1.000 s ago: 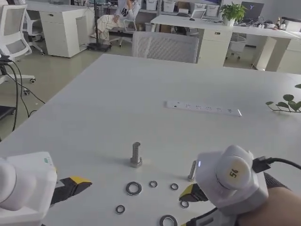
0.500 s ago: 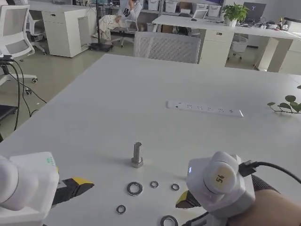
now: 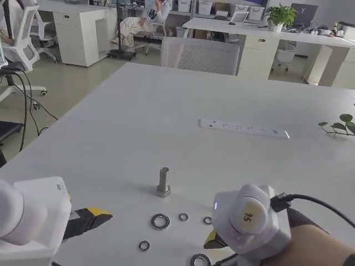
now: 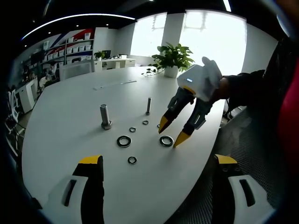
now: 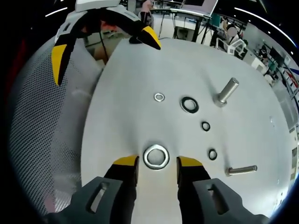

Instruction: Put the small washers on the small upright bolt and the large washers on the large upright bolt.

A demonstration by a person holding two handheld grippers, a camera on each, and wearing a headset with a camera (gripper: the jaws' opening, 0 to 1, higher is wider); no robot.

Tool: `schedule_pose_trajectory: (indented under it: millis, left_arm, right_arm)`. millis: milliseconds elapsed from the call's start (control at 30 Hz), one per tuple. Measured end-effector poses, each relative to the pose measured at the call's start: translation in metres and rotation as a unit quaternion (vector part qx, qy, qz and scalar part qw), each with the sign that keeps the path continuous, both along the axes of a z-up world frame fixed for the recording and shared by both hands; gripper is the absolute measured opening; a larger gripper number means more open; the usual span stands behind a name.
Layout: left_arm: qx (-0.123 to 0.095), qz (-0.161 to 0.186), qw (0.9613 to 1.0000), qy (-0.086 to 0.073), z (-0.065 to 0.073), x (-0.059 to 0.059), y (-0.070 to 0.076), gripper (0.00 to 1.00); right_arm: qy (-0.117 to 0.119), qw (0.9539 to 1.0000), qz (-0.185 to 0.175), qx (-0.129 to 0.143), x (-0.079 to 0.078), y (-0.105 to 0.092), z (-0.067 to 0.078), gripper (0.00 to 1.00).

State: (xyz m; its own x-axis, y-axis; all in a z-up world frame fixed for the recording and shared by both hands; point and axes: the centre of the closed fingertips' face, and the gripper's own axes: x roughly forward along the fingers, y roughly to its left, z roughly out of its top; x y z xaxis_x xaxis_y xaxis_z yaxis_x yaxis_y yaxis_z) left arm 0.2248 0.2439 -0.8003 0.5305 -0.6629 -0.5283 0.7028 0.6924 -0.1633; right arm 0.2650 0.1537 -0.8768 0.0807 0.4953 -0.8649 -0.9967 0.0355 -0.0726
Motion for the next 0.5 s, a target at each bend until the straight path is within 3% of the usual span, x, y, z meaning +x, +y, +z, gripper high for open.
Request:
schedule_pose_trajectory:
  millis: [500]
  left_arm:
    - [-0.002,0.001,1.0,0.001,0.001,0.0004,-0.0006,0.97]
  right_arm:
    - [0.024,0.9997,-0.005,-0.003,-0.0028,0.0035,-0.001,0.27]
